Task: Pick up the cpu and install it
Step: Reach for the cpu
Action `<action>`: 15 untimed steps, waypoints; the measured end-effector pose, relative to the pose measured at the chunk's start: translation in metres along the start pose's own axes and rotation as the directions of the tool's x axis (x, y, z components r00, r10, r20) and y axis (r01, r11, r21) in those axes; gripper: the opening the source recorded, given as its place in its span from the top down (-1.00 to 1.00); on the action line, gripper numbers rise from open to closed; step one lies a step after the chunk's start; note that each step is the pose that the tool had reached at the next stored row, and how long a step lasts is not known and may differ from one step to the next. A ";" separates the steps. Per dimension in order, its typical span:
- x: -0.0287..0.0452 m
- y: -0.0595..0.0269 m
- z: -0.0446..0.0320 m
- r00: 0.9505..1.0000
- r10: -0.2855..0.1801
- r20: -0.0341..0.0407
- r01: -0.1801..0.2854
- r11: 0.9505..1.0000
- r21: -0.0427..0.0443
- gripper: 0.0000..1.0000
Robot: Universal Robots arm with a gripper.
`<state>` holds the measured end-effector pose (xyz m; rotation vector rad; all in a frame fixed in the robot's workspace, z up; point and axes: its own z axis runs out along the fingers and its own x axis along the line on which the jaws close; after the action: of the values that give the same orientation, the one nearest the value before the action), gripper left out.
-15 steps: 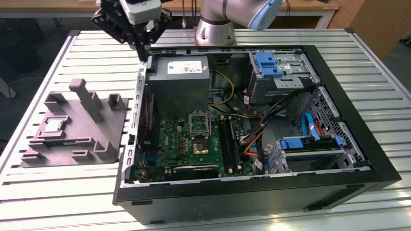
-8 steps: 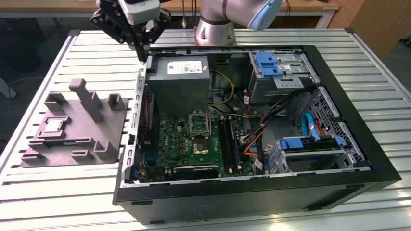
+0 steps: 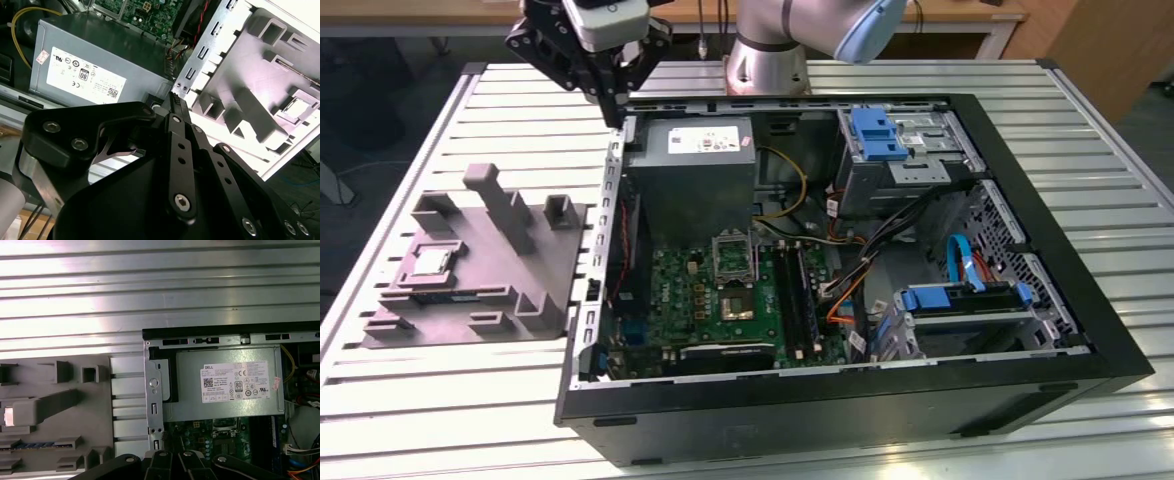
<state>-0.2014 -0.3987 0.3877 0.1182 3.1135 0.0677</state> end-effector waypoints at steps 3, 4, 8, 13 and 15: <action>0.0006 -0.0001 0.0000 1.000 0.000 0.000 0.000 1.000 0.000 0.79; 0.0009 -0.0001 0.0000 1.000 0.000 0.000 0.000 1.000 0.000 0.79; 0.0019 -0.0001 0.0001 1.000 0.000 0.000 0.000 1.000 0.000 0.79; 0.0034 -0.0003 0.0002 1.000 0.000 0.000 0.000 1.000 0.000 0.79; 0.0043 -0.0003 0.0002 1.000 0.000 0.000 0.000 1.000 0.000 0.79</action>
<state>-0.2057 -0.3988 0.3874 0.1182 3.1135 0.0676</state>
